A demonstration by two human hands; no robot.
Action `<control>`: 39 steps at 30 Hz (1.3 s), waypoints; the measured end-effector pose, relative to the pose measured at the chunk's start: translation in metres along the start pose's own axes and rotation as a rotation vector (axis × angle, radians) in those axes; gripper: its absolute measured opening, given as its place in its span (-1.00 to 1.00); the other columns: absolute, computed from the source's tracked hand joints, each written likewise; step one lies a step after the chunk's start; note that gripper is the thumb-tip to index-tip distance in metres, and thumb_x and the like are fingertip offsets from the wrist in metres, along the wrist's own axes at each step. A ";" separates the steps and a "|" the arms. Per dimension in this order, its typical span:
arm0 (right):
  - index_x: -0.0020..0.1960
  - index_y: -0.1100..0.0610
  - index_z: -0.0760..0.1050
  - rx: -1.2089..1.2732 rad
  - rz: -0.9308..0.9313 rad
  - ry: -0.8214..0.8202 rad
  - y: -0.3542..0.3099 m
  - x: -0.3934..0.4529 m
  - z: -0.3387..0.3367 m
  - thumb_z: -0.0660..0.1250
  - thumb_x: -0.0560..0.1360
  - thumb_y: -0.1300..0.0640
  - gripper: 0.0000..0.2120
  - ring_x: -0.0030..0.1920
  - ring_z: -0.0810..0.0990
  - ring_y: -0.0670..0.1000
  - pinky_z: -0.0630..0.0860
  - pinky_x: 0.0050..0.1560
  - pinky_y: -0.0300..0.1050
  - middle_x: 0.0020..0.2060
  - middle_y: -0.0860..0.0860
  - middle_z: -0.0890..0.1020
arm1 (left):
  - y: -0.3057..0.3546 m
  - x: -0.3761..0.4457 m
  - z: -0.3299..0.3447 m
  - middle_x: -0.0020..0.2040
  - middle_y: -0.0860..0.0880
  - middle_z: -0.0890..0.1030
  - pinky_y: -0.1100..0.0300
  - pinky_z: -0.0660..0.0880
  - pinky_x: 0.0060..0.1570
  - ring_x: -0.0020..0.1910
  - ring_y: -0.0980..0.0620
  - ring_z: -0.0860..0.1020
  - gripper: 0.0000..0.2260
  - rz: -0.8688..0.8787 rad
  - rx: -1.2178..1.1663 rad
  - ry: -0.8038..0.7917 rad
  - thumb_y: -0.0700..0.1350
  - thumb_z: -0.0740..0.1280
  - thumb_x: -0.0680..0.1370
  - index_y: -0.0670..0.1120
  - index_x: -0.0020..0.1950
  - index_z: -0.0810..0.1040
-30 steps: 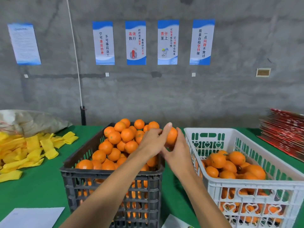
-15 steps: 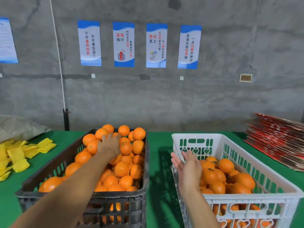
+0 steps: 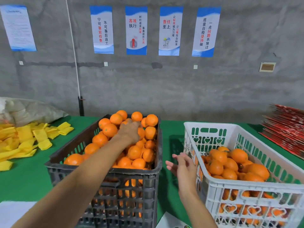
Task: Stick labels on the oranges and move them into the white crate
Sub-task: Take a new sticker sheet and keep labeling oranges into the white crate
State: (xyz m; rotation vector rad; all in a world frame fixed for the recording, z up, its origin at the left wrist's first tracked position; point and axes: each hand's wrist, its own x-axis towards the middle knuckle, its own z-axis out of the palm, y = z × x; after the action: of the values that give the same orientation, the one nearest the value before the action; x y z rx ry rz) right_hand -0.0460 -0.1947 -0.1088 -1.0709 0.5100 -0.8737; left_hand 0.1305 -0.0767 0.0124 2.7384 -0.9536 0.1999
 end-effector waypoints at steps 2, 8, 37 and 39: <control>0.18 0.19 0.54 -0.142 0.020 -0.078 0.012 -0.007 -0.016 0.17 0.69 0.29 -0.82 -0.12 0.76 0.11 0.67 -0.15 -0.18 0.06 0.11 0.69 | 0.011 -0.020 -0.003 0.36 -0.13 0.44 0.08 0.51 0.12 0.27 -0.14 0.51 -0.46 0.003 -0.200 -0.074 -0.17 0.49 0.48 0.02 0.44 0.45; 0.05 0.07 0.66 -1.010 -0.036 -0.342 0.051 -0.041 -0.091 0.21 0.66 0.31 -0.73 0.04 0.69 0.02 0.56 0.17 -0.11 -0.01 -0.01 0.72 | 0.027 -0.067 0.018 0.09 -0.07 0.57 0.14 0.51 -0.21 -0.13 -0.05 0.53 -0.45 -0.052 -0.417 -0.316 -0.15 0.49 0.46 0.00 0.43 0.43; -0.09 -0.03 0.75 -1.014 0.072 -0.293 0.096 -0.066 -0.138 0.52 0.50 0.04 -0.97 0.17 0.56 -0.11 0.43 0.37 -0.17 0.10 -0.18 0.62 | 0.027 -0.081 0.024 0.31 -0.12 0.50 0.18 0.42 -0.08 0.12 -0.10 0.48 -0.55 -0.143 -0.581 -0.321 -0.21 0.49 0.47 0.02 0.33 0.53; -0.17 -0.04 0.75 -0.975 0.087 -0.269 0.095 -0.066 -0.138 0.53 0.49 0.07 -0.93 0.12 0.59 -0.12 0.46 0.33 -0.18 0.07 -0.18 0.64 | 0.027 -0.081 0.025 0.31 -0.16 0.53 0.18 0.41 -0.22 0.17 -0.16 0.52 -0.56 -0.144 -0.579 -0.317 -0.21 0.49 0.47 0.01 0.32 0.54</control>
State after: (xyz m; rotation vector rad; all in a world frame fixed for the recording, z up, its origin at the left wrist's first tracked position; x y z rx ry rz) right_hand -0.1506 -0.1953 -0.2550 -1.9987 0.7710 -0.3584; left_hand 0.0520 -0.0552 -0.0232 2.3090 -0.7293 -0.4752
